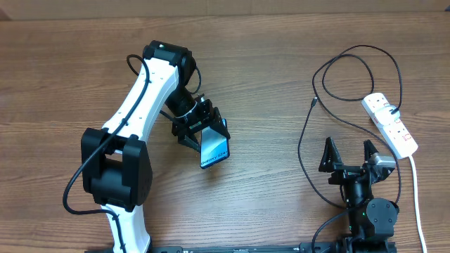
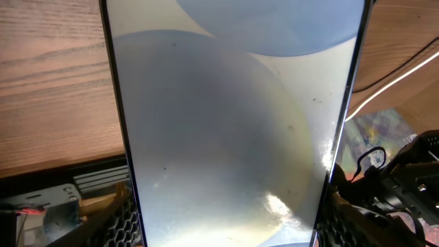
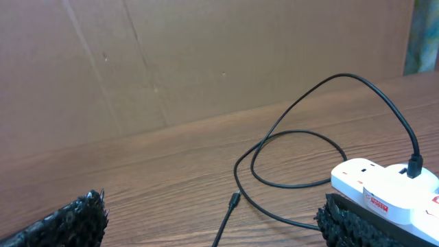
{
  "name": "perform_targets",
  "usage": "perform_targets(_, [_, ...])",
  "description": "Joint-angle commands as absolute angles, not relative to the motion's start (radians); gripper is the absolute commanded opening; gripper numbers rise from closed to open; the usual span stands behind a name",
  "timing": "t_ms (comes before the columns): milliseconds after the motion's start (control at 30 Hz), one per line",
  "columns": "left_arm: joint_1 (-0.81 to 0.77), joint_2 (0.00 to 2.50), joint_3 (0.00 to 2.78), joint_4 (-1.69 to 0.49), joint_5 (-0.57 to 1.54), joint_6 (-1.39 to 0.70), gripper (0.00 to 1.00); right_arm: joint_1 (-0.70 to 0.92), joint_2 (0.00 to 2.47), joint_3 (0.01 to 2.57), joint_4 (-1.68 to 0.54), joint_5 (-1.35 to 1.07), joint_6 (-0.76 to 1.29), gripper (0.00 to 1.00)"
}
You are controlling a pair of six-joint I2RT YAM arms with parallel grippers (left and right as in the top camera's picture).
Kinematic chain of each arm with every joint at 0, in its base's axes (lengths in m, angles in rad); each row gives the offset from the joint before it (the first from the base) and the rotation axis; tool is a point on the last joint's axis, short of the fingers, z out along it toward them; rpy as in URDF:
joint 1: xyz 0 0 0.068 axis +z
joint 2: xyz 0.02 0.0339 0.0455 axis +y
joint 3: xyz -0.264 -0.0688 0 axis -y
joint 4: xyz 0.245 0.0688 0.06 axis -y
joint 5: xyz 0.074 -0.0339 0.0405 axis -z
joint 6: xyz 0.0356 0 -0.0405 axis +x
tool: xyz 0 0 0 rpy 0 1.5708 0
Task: Plug charger to phone and switch on socket
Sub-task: 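Lift the phone with the left gripper and tilt it upright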
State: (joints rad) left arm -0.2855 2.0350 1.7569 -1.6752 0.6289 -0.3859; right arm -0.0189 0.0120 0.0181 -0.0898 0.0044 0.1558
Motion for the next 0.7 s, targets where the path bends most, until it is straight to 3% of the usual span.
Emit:
perform_targets(0, [-0.282, 2.04, 1.79, -1.665, 0.669, -0.366, 0.43, -0.021, 0.003, 0.008, -0.084, 0.006, 0.148, 1.0])
perform_targets(267, [-0.285, 2.04, 1.79, -1.613, 0.642, -0.366, 0.43, -0.021, 0.003, 0.008, -0.084, 0.006, 0.148, 1.0])
perform_targets(667, [-0.297, 2.04, 1.79, -1.341, 0.511, -0.374, 0.43, -0.021, 0.003, 0.008, -0.084, 0.006, 0.148, 1.0])
